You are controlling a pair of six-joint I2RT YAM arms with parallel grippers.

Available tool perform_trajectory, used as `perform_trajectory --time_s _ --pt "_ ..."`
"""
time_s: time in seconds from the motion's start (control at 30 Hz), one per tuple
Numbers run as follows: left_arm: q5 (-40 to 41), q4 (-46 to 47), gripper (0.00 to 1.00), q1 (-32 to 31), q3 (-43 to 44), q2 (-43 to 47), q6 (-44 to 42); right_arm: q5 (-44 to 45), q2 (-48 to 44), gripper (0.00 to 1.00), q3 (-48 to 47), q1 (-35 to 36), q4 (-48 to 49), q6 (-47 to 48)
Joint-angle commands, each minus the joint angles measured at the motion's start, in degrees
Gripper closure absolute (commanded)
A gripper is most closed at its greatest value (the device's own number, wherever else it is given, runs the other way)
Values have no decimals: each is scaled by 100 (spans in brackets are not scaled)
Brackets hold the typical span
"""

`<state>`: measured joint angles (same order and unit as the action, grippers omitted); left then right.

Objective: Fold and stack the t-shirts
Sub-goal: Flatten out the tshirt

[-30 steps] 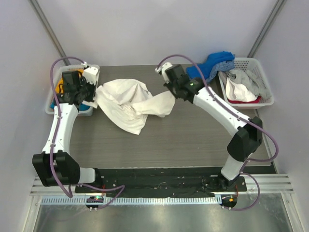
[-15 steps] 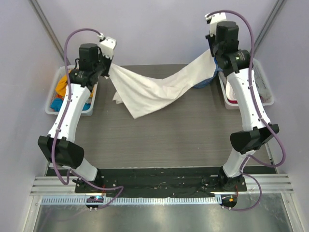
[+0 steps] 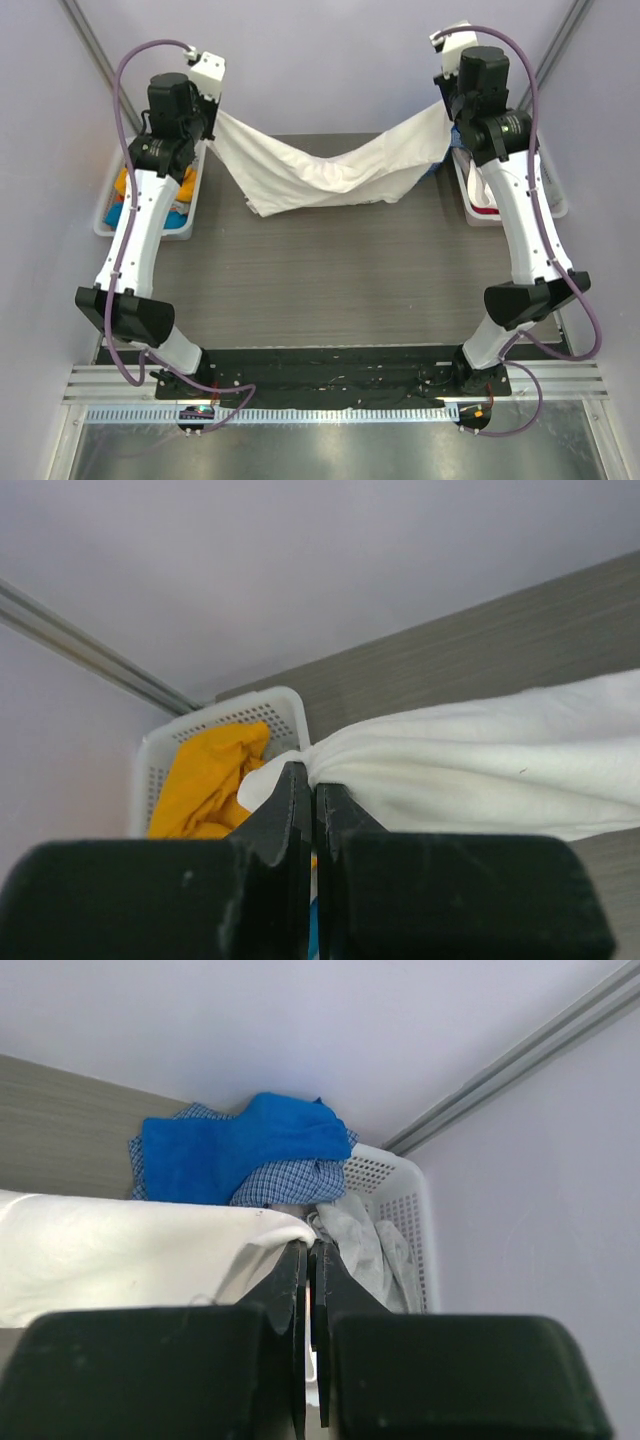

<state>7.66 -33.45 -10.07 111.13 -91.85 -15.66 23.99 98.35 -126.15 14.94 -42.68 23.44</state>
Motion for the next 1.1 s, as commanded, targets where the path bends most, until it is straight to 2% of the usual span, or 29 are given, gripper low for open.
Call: perform_trajectory --time_s 0.0,0.1,0.2,0.37,0.4,0.53,0.73,0.9,1.07 --pt "-203 -30 100 -127 -774 606 -200 -52 -1131 99 493 9 163 29" --pt "-230 -21 100 -259 -1355 1107 -236 -114 -1475 99 784 9 172 3" --pt "-230 -144 100 -382 -1550 1538 -122 -96 -1827 99 829 18 163 20" --pt "-721 -582 100 -417 -1182 1969 317 -78 -2064 99 539 9 146 -6" --pt "-1105 -662 100 -409 -1034 2083 344 -96 -2091 99 417 18 119 -15" --pt "-1775 -1040 100 -417 -926 2434 135 -122 -2328 99 179 18 119 -41" --pt "-1811 -1119 100 -426 -971 2953 -165 18 -2408 99 -498 9 137 20" --pt "-1619 -988 100 -426 -461 2682 -113 150 -2347 99 -472 18 540 73" --pt "-1067 -514 100 -426 -469 2120 -306 203 -1925 99 -437 18 682 126"
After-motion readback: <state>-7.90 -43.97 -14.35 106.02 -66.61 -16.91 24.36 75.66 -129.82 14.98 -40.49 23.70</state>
